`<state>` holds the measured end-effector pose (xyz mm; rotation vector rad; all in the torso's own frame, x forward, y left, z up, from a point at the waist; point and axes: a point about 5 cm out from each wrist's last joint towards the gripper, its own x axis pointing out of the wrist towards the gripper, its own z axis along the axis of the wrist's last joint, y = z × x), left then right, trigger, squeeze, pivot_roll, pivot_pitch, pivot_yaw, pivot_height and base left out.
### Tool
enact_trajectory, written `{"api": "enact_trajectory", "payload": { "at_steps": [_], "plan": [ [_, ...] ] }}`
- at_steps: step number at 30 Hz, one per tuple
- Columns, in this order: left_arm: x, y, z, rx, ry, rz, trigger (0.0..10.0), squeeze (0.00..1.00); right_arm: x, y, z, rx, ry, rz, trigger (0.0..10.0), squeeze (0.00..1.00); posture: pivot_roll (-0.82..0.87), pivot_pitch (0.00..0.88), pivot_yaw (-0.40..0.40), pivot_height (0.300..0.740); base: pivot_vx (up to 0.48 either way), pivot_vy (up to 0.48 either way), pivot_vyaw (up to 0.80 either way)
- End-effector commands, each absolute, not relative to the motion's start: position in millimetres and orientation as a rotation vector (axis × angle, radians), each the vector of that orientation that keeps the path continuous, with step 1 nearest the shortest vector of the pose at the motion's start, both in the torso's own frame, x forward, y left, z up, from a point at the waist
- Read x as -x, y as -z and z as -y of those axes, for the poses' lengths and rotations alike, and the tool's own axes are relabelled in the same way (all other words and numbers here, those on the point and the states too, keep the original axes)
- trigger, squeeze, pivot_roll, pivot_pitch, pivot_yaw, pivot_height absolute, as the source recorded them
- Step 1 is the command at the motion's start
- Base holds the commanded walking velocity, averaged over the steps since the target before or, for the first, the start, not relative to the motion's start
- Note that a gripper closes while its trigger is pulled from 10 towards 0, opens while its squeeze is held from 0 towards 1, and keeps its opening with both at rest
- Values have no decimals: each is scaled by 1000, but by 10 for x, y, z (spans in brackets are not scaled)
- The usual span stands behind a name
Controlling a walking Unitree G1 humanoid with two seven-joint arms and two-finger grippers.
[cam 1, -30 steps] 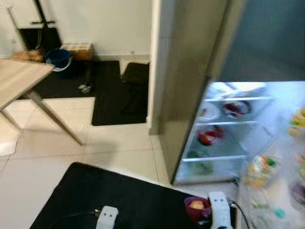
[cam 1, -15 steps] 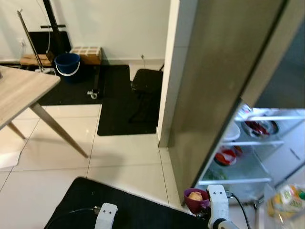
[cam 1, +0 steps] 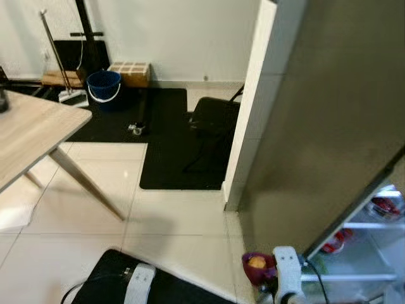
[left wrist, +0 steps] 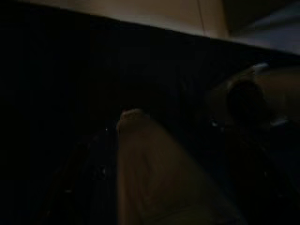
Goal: Restocking fridge
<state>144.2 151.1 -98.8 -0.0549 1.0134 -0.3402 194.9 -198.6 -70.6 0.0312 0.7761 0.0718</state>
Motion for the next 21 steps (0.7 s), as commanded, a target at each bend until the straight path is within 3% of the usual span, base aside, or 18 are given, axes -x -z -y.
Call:
{"api": "enact_trajectory", "payload": {
  "at_steps": [1,8,16,21],
  "plan": [
    [-1360,1019,-1499,68,345,-1043,10000,0,-1911,724,1995,-40,-60,-783,10000,0,4,0,-12,739,0,-319,0],
    [-1370,1015,-1491,75,340,-1038,10000,0,-1885,730,2043,-48,-37,-788,10000,0,3,0,-13,739,0,-290,0],
    [-1367,1017,-1518,76,314,-1035,10000,0,-1814,726,2173,-107,6,-765,10000,0,0,0,-9,739,0,0,0],
    [-1387,1009,-1525,78,315,-1027,10000,0,-1772,715,2190,-152,-86,-749,10000,0,-3,0,-8,739,0,0,0]
  ]
}}
